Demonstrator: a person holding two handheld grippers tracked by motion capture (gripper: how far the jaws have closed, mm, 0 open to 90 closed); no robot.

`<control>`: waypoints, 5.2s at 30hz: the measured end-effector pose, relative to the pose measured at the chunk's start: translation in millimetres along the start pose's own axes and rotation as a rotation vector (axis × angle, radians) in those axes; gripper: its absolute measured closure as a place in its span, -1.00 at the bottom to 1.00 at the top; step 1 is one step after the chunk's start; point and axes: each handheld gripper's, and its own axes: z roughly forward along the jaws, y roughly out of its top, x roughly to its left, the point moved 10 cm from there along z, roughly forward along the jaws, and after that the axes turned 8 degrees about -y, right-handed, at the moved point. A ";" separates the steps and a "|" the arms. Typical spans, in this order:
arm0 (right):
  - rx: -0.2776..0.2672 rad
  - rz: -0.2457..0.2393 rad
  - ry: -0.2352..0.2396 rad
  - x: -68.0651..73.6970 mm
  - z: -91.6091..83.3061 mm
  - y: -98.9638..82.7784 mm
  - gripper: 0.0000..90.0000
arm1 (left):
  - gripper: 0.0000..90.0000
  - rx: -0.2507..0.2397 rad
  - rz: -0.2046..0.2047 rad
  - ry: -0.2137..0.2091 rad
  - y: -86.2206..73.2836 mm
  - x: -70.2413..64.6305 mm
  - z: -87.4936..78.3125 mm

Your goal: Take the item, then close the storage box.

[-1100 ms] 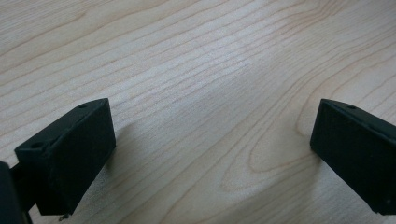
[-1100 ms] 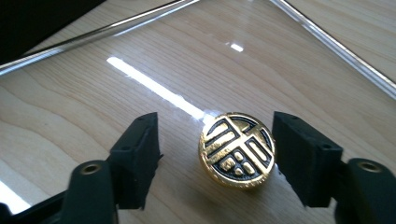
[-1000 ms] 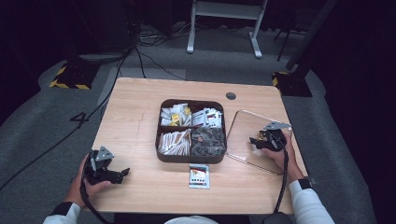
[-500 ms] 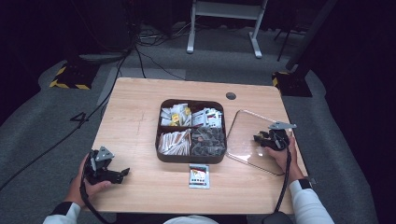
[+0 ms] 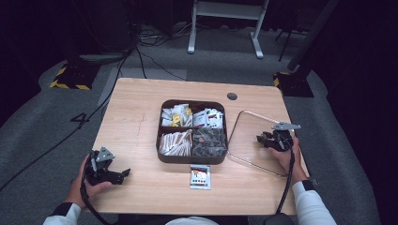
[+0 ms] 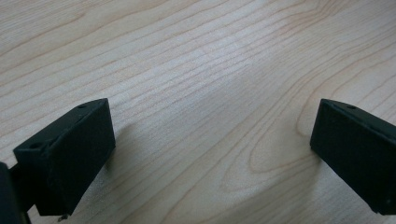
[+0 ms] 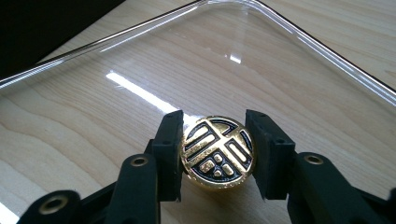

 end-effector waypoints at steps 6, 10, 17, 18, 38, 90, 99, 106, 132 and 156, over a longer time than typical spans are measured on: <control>-0.020 -0.004 -0.003 -2.5 -5.5 5.7 0.33 | -1.00 0.000 -0.001 0.000 0.0 -0.1 0.0; -0.028 -0.012 -0.010 -3.3 -9.6 10.1 0.33 | -1.00 0.000 -0.001 0.001 0.0 0.0 0.0; -0.060 -0.007 -0.016 -6.8 -21.1 22.0 0.33 | -1.00 0.000 0.000 0.000 0.0 0.1 0.0; -0.065 -0.017 -0.024 -7.4 -22.8 24.3 0.33 | -1.00 0.000 0.000 0.000 0.0 0.0 0.0; -0.155 -0.045 0.003 0.9 -58.7 74.4 0.33 | -1.00 0.005 0.004 0.000 0.3 0.6 0.1; -0.130 -0.228 0.216 154.3 -15.8 148.4 0.33 | -1.00 0.005 0.004 0.000 0.3 0.6 0.1; -0.117 -0.244 0.248 176.8 -2.2 151.4 0.33 | -1.00 0.005 0.005 0.000 0.3 0.6 0.1; -0.103 -0.252 0.270 193.8 7.7 152.7 0.33 | -1.00 0.005 0.004 0.000 0.3 0.6 0.1; -0.058 -0.277 0.298 233.2 41.3 153.0 0.33 | -1.00 0.004 0.005 0.000 0.3 0.6 0.1; -0.042 -0.258 0.300 234.5 59.8 150.6 0.33 | -1.00 0.005 0.004 0.000 0.3 0.6 0.1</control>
